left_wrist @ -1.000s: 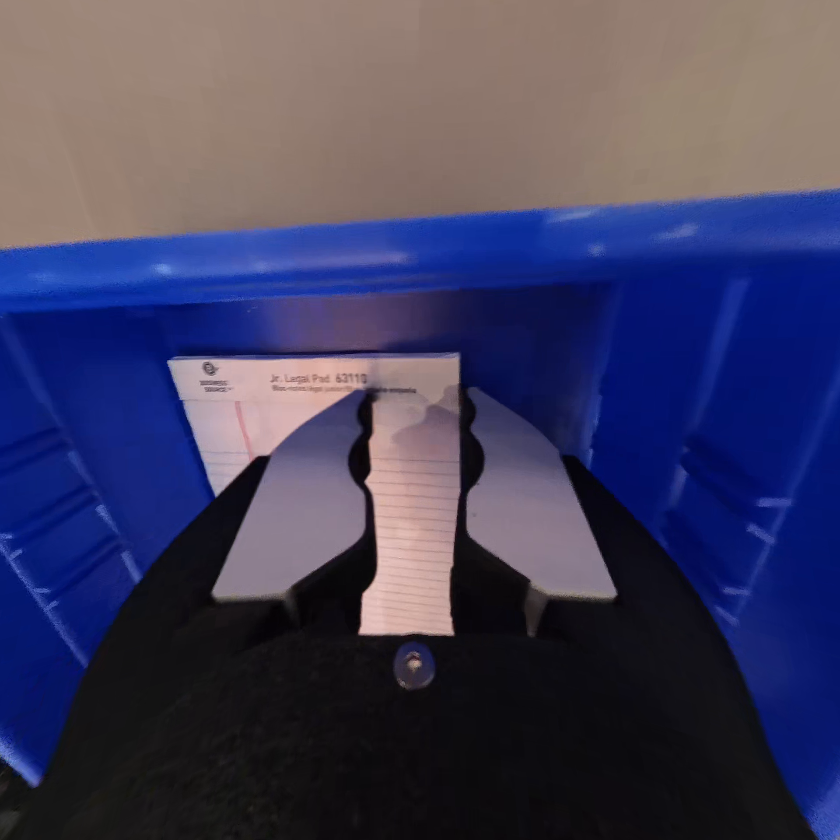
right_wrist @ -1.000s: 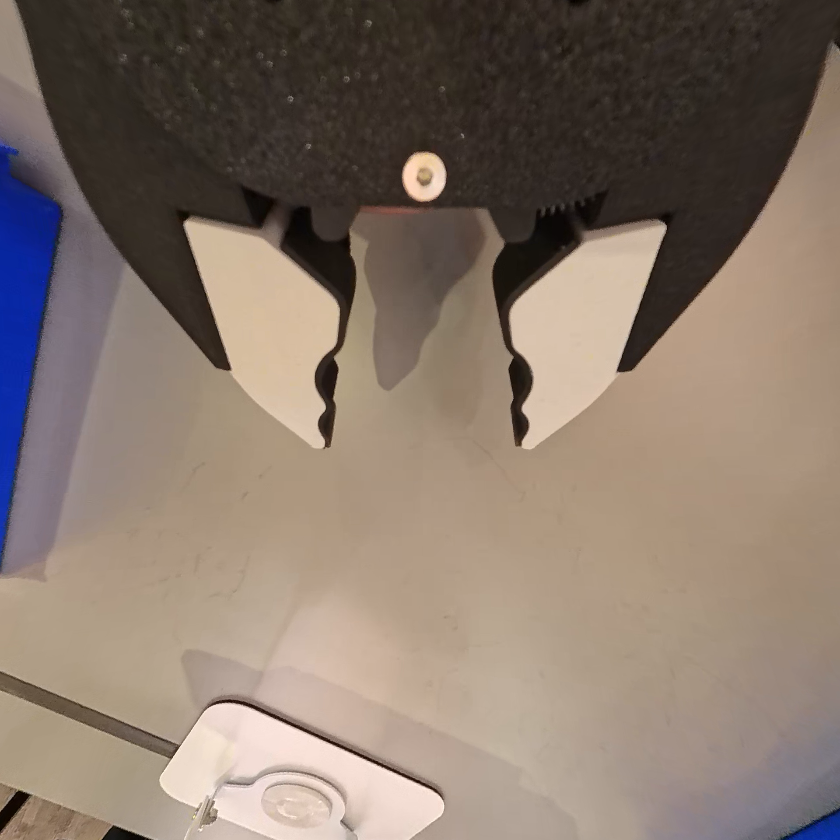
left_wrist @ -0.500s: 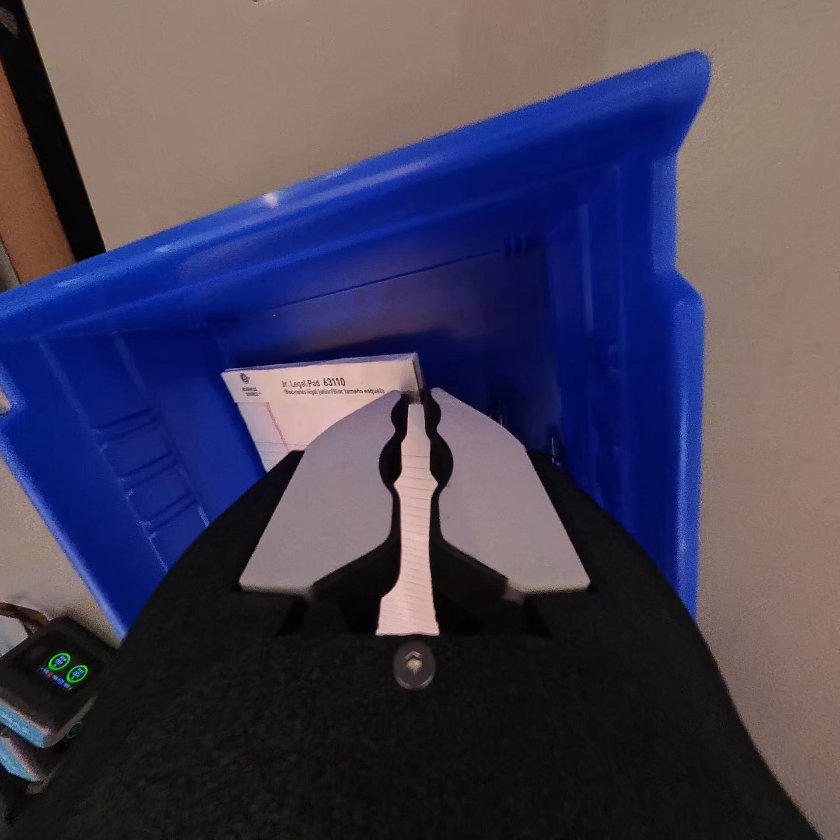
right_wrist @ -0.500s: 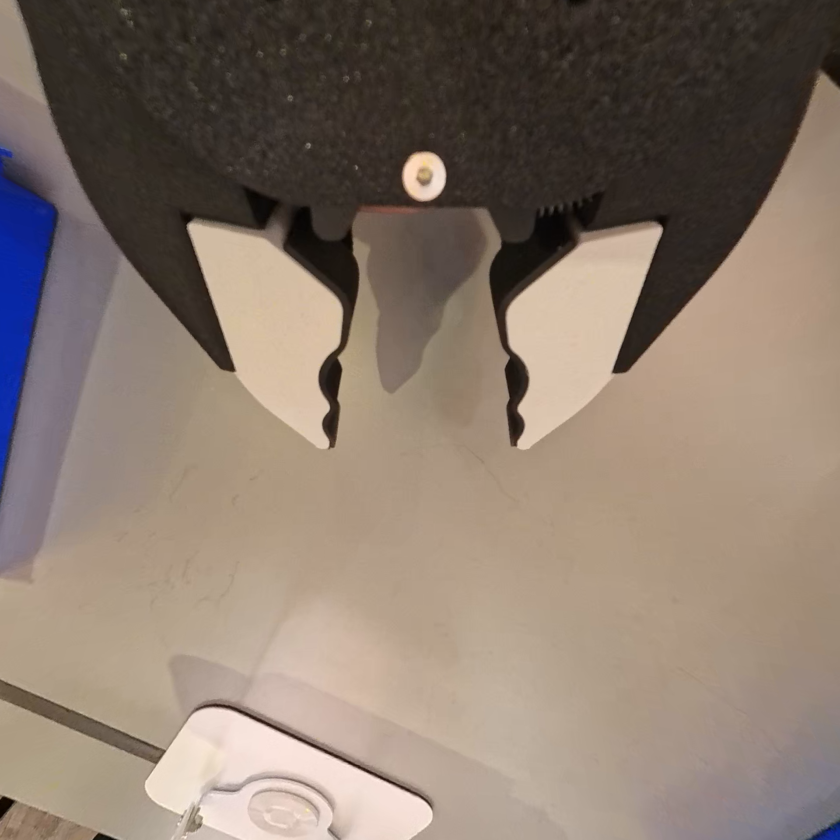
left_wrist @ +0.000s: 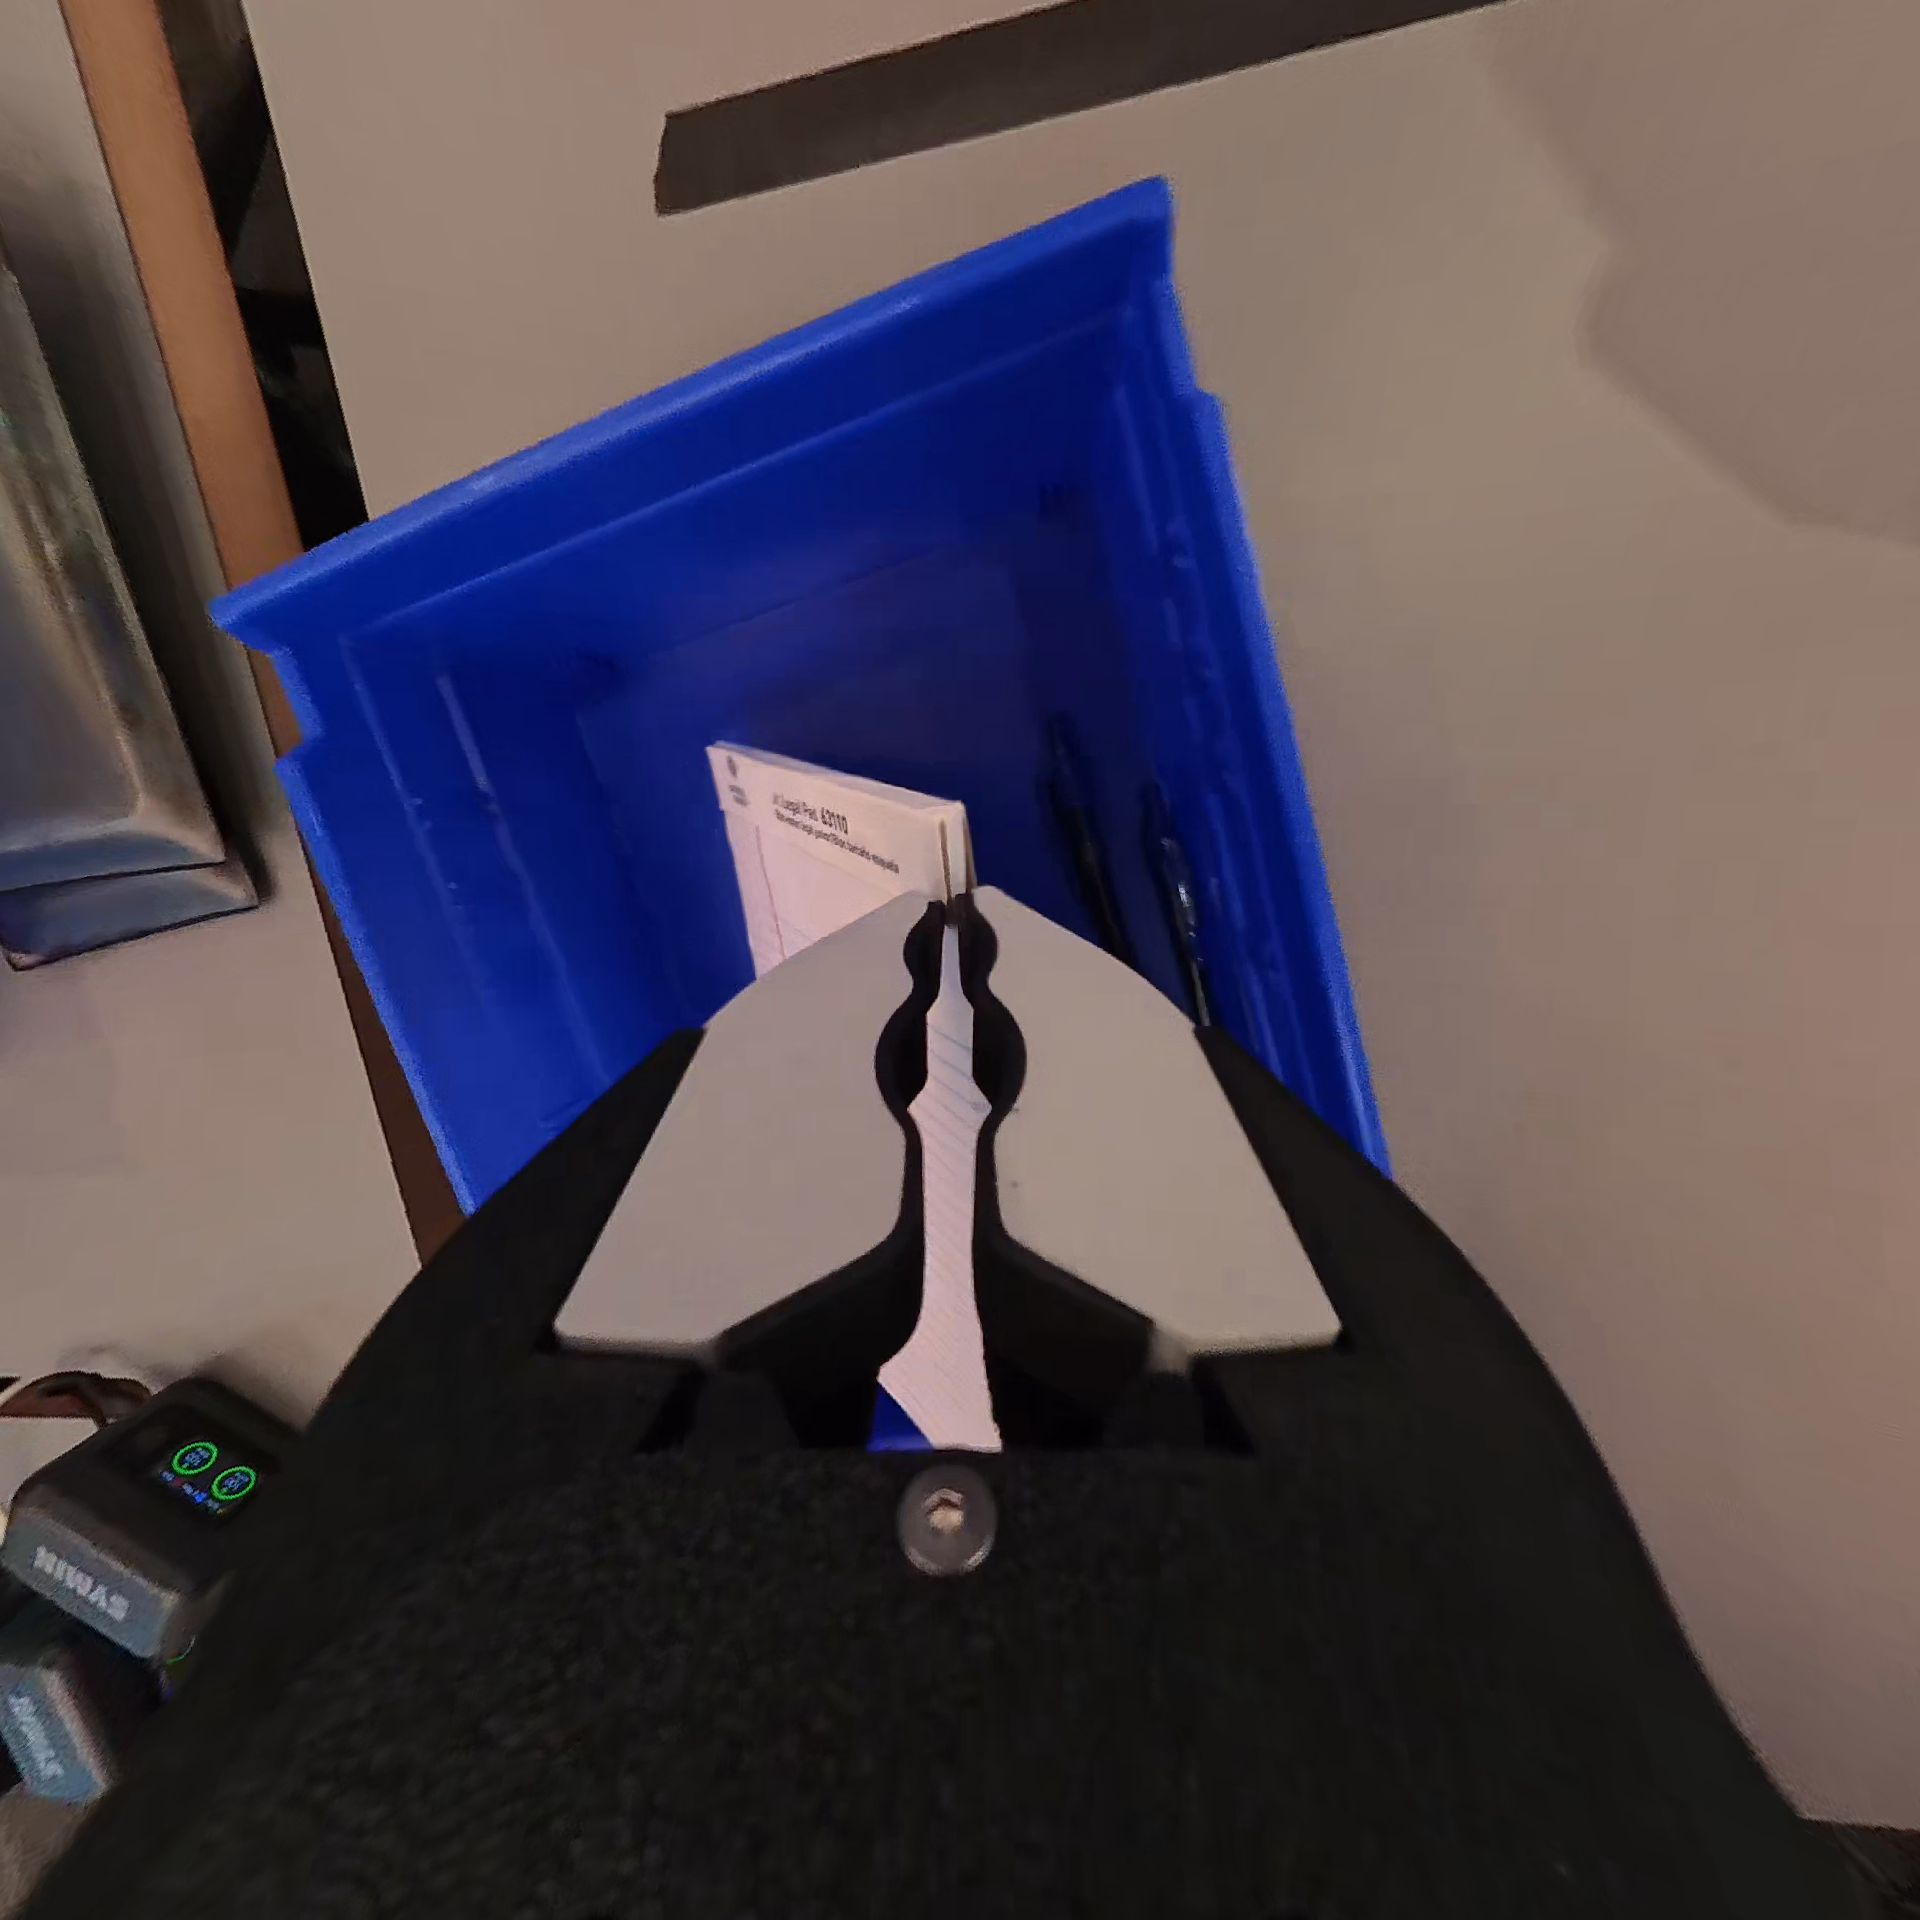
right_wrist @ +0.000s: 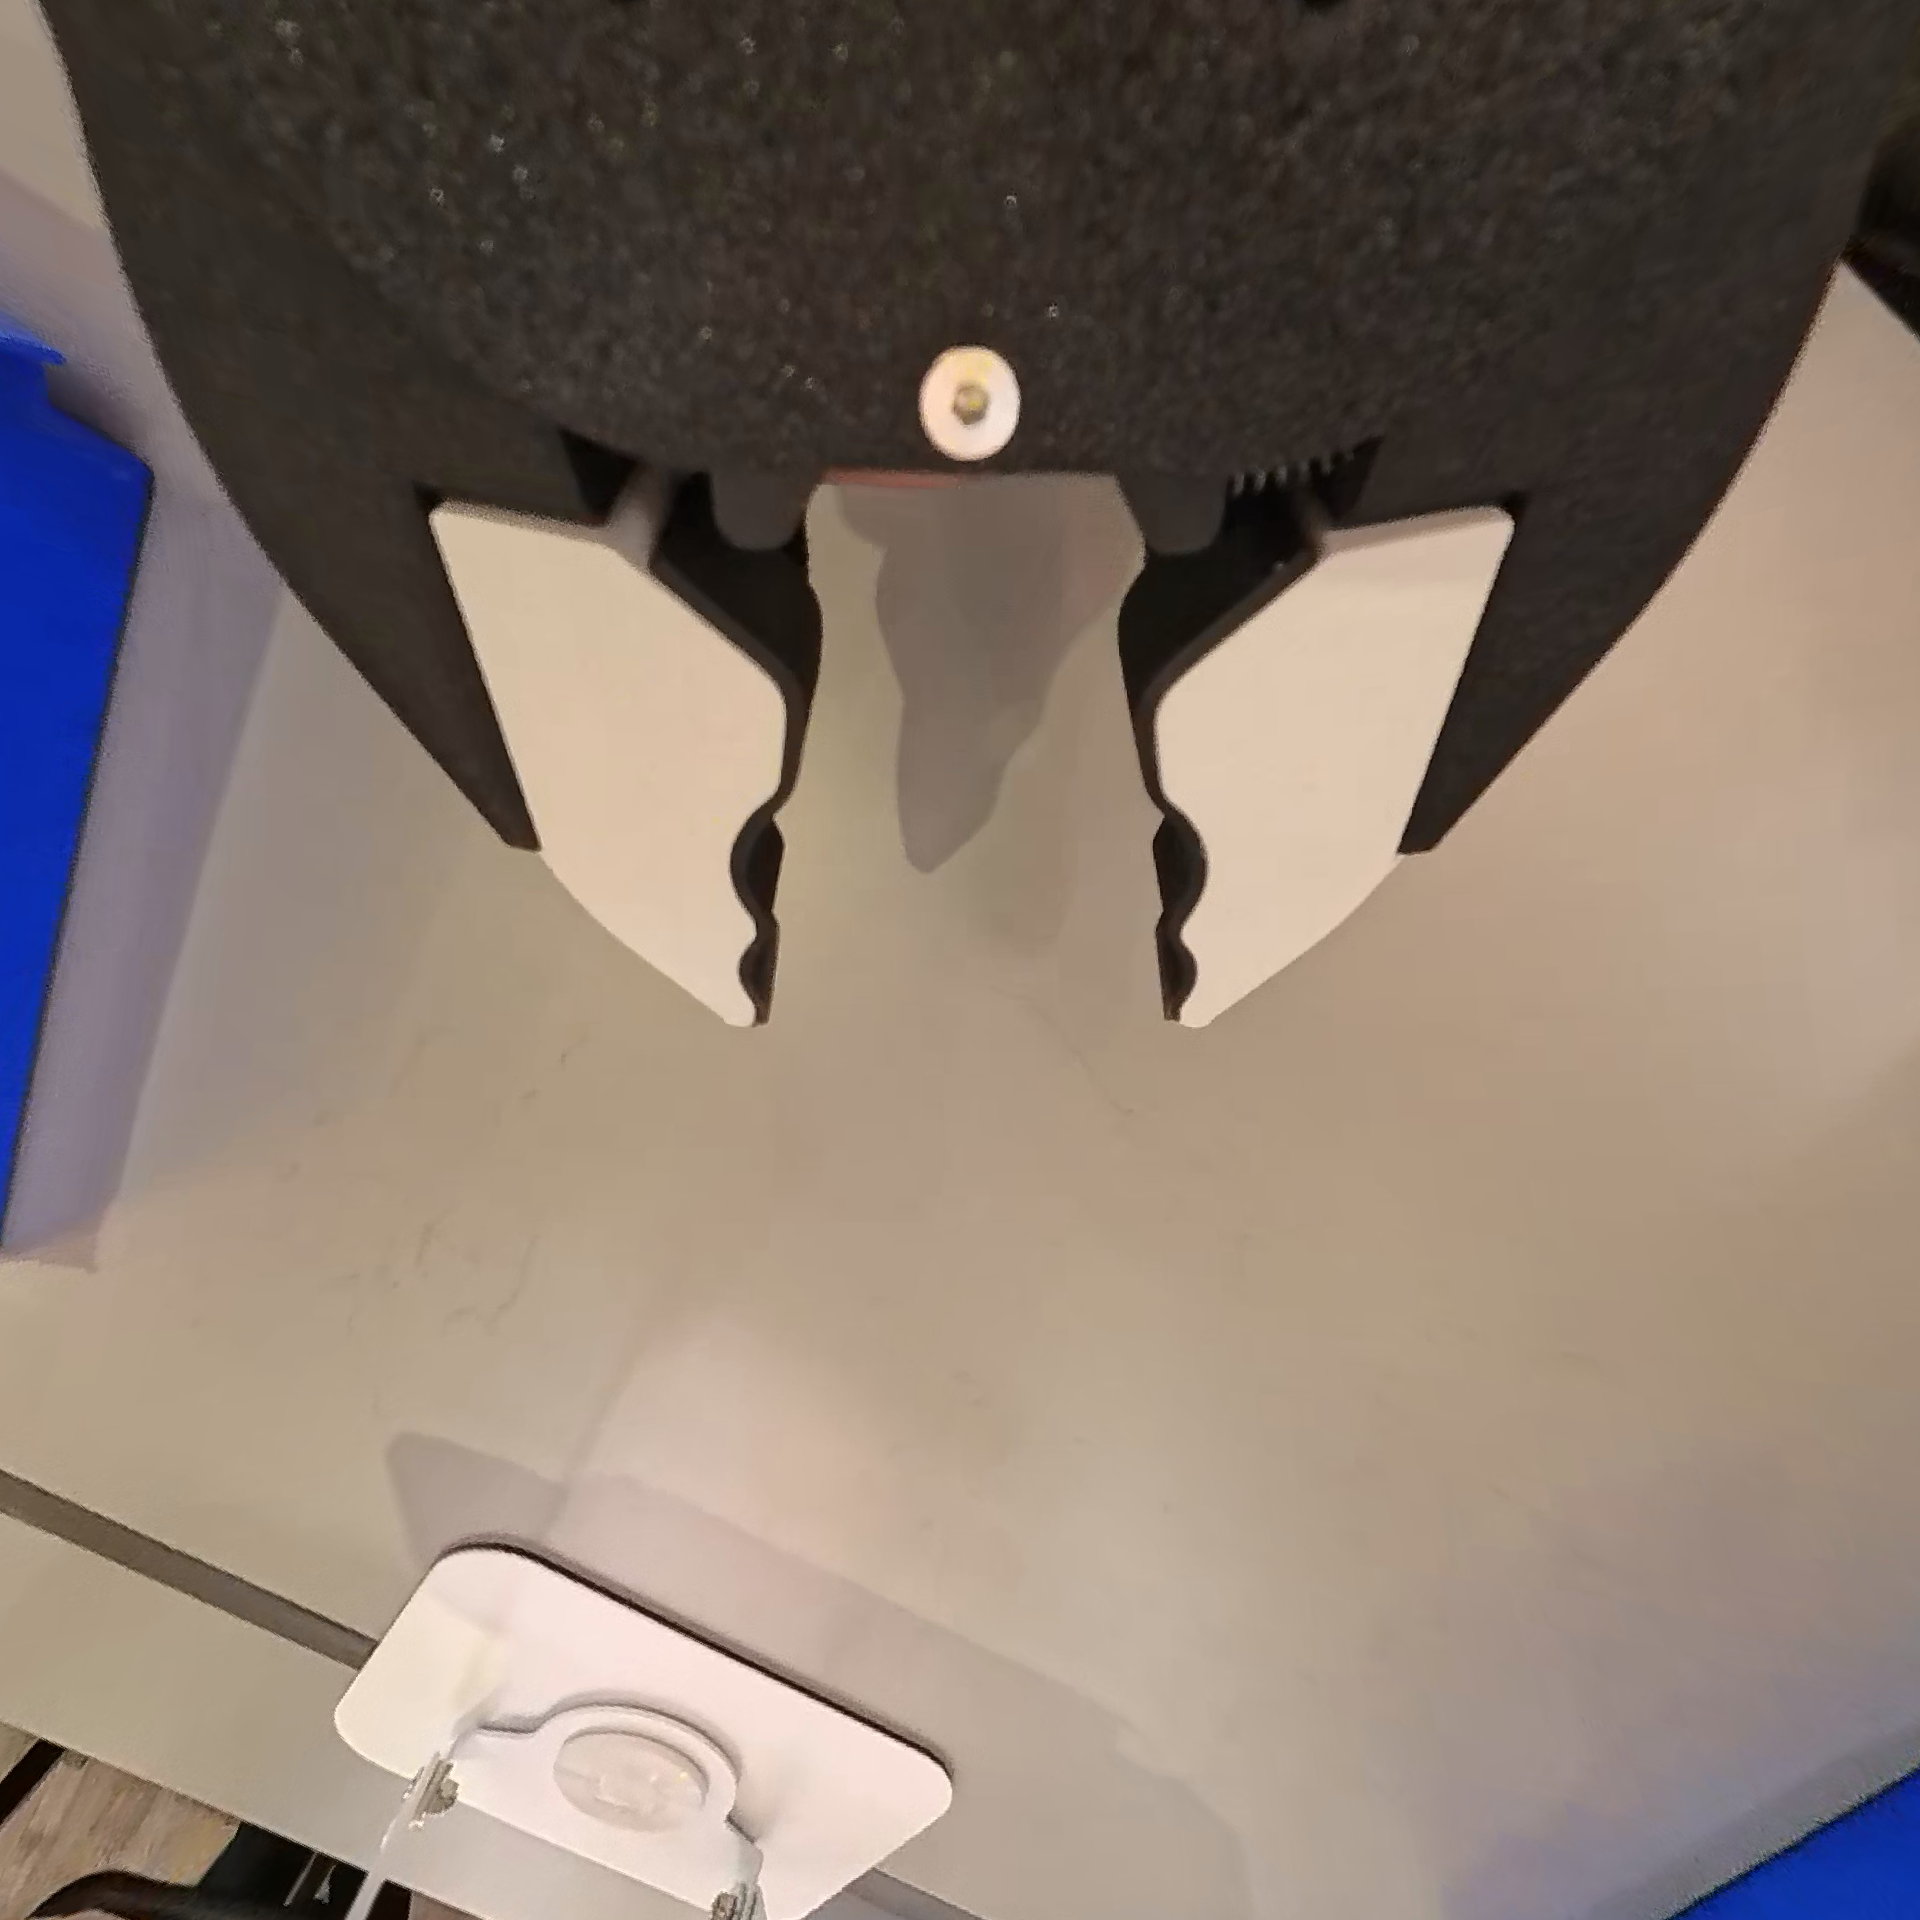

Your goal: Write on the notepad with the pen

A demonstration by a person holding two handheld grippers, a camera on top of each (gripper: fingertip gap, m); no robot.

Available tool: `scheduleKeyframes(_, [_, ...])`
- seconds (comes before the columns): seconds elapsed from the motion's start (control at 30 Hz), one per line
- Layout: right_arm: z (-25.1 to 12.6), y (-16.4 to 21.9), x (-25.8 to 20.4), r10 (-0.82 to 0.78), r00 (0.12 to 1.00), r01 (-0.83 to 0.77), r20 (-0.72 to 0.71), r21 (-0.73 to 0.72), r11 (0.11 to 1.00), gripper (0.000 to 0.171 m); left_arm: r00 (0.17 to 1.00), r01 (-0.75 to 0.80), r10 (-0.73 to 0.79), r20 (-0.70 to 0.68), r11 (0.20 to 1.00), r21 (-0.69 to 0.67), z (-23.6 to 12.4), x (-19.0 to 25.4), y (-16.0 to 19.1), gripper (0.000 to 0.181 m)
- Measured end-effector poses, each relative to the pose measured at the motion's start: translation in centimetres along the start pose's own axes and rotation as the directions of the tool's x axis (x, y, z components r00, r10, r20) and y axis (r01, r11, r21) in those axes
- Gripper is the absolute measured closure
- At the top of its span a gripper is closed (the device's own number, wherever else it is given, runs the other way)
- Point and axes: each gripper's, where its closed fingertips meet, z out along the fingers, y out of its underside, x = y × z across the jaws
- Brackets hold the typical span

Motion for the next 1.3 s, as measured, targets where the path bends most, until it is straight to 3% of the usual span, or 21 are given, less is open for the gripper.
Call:
scheduleKeyframes(0.4, [-0.1, -1.2, -1.7, -0.021, 0.999, 0.021, 0.029, 0.017, 1.0, 0.101, 0.982, -0.166, 0.181, -0.048, 0.959, 0.23, -8.7, 7.4, -1.1, 0.181])
scheduleKeyframes(0.53, [-0.1, -1.0, -1.8, -0.023, 0.999, 0.023, 0.032, 0.011, 1.0, 0.101, 0.971, -0.226, 0.237, -0.019, 0.944, 0.241, -9.3, 9.3, -1.4, 0.181])
scheduleKeyframes(0.67, [-0.1, -0.6, -1.5, -0.025, 0.999, 0.025, 0.025, 0.002, 1.0, 0.101, 0.981, -0.191, 0.196, -0.003, 0.96, 0.203, -7.5, 7.8, -1.1, 0.177])
scheduleKeyframes(0.73, [-0.2, -0.5, -1.3, -0.019, 0.999, 0.019, 0.026, 0.003, 1.0, 0.101, 0.99, -0.143, 0.136, 0.046, 0.972, 0.185, -6.1, 5.2, -1.1, 0.157])
scheduleKeyframes(0.8, [-0.2, -0.3, -1.1, -0.015, 1.0, 0.015, 0.024, -0.001, 1.0, 0.101, 0.994, -0.092, 0.084, 0.063, 0.986, 0.14, -4.1, 2.4, -0.4, 0.151])
scheduleKeyframes(0.87, [0.0, -0.1, -0.9, -0.013, 1.0, 0.013, 0.024, -0.007, 1.0, 0.101, 0.997, -0.06, 0.058, 0.053, 0.997, 0.044, -1.5, 0.0, 0.9, 0.128])
scheduleKeyframes(0.93, [0.3, 0.2, -0.8, -0.014, 1.0, 0.014, 0.024, -0.016, 1.0, 0.101, 1.0, -0.012, 0.012, 0.002, 1.0, -0.029, 1.3, -1.8, 1.8, 0.119])
scheduleKeyframes(1.07, [1.1, 0.7, -0.9, -0.015, 1.0, 0.016, 0.026, -0.041, 0.999, 0.101, 0.951, 0.204, -0.234, -0.201, 0.966, -0.16, 6.0, -2.0, 2.0, 0.097])
scheduleKeyframes(1.3, [2.0, 1.4, -0.7, -0.022, 0.999, 0.024, 0.024, -0.069, 0.997, 0.101, 0.943, 0.257, -0.299, -0.148, 0.934, -0.25, 10.6, -4.4, 1.5, 0.051])
